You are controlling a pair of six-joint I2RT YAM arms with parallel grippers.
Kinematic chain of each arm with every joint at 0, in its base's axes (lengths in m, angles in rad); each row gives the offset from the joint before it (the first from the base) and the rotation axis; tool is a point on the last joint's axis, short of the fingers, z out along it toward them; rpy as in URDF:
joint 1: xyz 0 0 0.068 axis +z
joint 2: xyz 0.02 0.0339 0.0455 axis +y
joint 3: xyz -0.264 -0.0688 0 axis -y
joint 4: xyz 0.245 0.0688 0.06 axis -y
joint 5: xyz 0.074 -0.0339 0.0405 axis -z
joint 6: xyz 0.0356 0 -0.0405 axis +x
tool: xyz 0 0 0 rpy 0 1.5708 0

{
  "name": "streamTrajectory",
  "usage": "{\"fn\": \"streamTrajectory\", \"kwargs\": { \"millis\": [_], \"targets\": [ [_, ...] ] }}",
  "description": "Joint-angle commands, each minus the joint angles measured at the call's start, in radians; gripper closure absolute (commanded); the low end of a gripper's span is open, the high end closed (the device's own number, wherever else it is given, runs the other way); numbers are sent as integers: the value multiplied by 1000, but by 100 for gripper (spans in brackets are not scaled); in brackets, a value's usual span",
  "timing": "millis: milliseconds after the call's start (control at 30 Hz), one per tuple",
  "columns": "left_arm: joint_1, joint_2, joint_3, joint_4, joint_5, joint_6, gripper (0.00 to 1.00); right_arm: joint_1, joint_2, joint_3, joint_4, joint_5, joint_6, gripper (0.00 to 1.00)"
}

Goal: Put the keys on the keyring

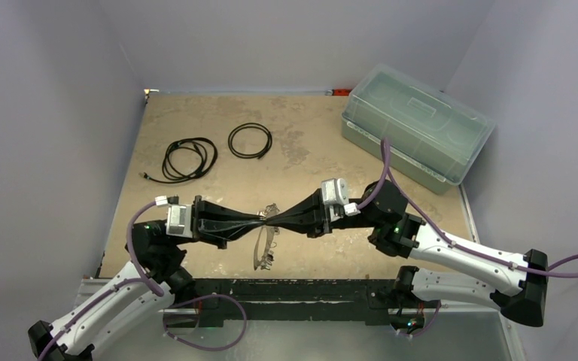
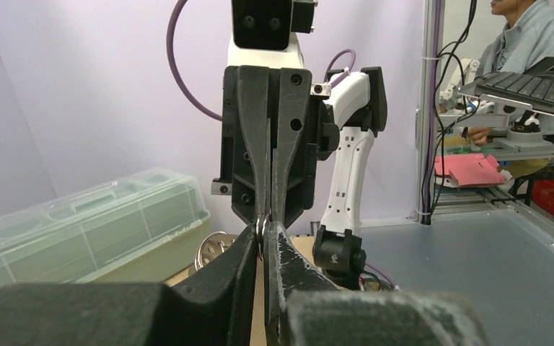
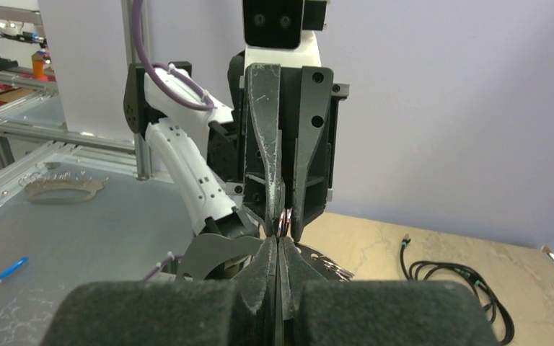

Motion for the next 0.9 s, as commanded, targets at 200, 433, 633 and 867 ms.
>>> {"fn": "streamTrajectory", "kwargs": {
  "millis": [200,433,633,867],
  "targets": [
    [-4,-59,131,-406,-14,200,76,4,-34,39,-52,26,-47,100],
    [-4,-64,268,-700,-45,371,72,6,-38,43,-83,49,-68,100],
    [-5,-30,381,-963,-44,536,71,5,-46,38,-90,54,-74,100],
    [-4,-8,373,-1028,-29,593,63,6,-45,37,-88,60,-75,100]
  ]
}}
